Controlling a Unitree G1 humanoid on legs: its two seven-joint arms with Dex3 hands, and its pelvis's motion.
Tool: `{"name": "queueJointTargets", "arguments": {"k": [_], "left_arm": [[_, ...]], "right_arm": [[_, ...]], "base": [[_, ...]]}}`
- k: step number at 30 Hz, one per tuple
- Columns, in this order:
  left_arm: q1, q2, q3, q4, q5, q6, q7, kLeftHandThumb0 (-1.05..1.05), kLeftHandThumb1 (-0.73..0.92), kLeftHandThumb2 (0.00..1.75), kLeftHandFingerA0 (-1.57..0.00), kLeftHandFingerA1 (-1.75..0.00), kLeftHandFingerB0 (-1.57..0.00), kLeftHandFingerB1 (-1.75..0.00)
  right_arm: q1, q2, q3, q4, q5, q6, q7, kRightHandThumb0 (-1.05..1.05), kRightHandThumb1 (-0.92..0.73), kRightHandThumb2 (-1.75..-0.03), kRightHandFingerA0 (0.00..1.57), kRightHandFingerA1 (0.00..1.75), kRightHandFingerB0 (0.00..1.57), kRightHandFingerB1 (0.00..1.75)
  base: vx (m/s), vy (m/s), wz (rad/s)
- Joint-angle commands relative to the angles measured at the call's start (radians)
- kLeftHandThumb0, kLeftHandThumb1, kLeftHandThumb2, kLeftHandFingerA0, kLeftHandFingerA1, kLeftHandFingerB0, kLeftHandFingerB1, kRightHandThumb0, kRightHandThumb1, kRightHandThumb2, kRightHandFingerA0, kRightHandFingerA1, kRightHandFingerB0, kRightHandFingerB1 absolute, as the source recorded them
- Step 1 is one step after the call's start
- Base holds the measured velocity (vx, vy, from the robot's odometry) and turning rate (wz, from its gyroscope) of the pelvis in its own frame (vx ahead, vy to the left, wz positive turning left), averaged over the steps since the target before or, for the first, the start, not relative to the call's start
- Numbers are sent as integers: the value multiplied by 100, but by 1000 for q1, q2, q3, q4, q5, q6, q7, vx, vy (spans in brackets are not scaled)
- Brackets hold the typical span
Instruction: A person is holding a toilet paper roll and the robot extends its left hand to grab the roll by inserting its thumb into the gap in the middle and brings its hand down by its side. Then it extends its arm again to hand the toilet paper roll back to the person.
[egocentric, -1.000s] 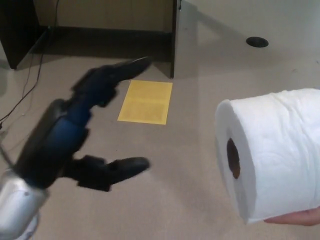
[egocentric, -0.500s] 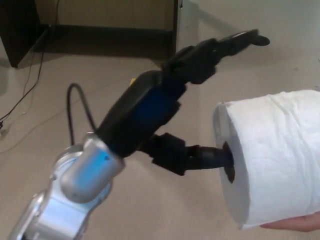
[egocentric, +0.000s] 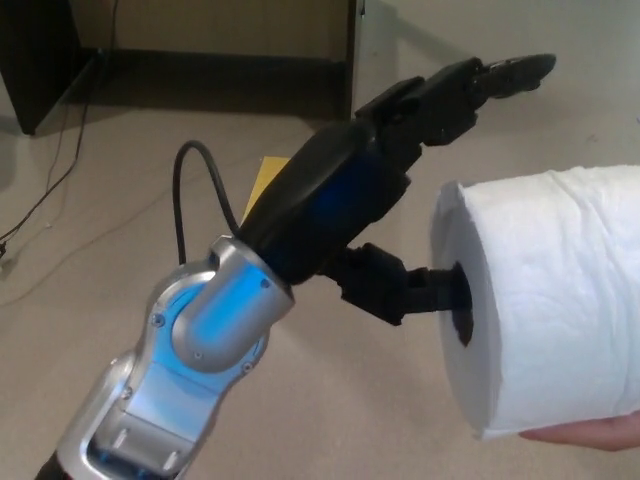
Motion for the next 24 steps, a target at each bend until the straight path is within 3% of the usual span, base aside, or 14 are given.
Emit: {"name": "queueJointTargets", "arguments": {"k": [1,4,5,6,7,16,20,21,23,24], "left_arm": [[2,-24,-19,-4,46,31,-7,-28,23,81,0,-47,0,-49],[4,-39,-32,4,65,28,1,-28,24,81,0,-47,0,-49],[7,-50,-37,8,62,24,4,-50,37,64,-20,-40,-9,-26],[11,-63,-42,3,55,38,-1,-26,24,81,-1,-47,0,-49],[14,-72,-48,1,55,42,-2,-51,38,62,-21,-39,-9,-29],[20,-145,-117,-12,115,90,3,-56,38,65,-22,-39,-8,-33],[34,-165,-124,-5,93,84,-7,-52,41,66,-31,-43,-11,-35],[42,-167,-122,20,64,34,-6,-26,74,63,-108,-73,-41,-34],[49,-162,-113,20,55,23,-11,-7,77,70,-124,-77,-75,-46],[52,-161,-110,19,56,17,-8,-3,76,77,-117,-91,-87,-54]], "right_arm": [[4,-17,2,8,-9,-14,-15,-34,-61,-58,78,65,50,38],[3,-15,-4,9,-4,-16,-8,-35,-61,-58,77,65,50,38],[2,-14,-5,9,-3,-11,-8,-36,-60,-58,77,65,50,37],[0,-14,-3,10,-6,-6,-9,-36,-60,-58,77,65,49,37],[0,-14,-2,9,-7,-6,-10,-35,-61,-58,77,66,49,37],[-4,-14,0,7,-10,-20,-8,-35,-62,-58,77,76,50,38],[-10,-10,3,8,-14,-12,-13,-35,-61,-58,78,68,50,37],[-8,-12,2,8,-13,-15,-13,-35,-61,-58,78,67,50,37],[-7,-12,0,5,-11,-20,-11,-36,-61,-58,77,69,50,38],[-7,-12,-1,4,-10,-20,-10,-36,-61,-58,77,70,50,38]], "base": [[0,0,0],[0,0,0],[0,0,0],[0,0,0],[0,0,0],[0,0,0],[0,0,0],[0,0,0],[0,0,0],[0,0,0]]}}
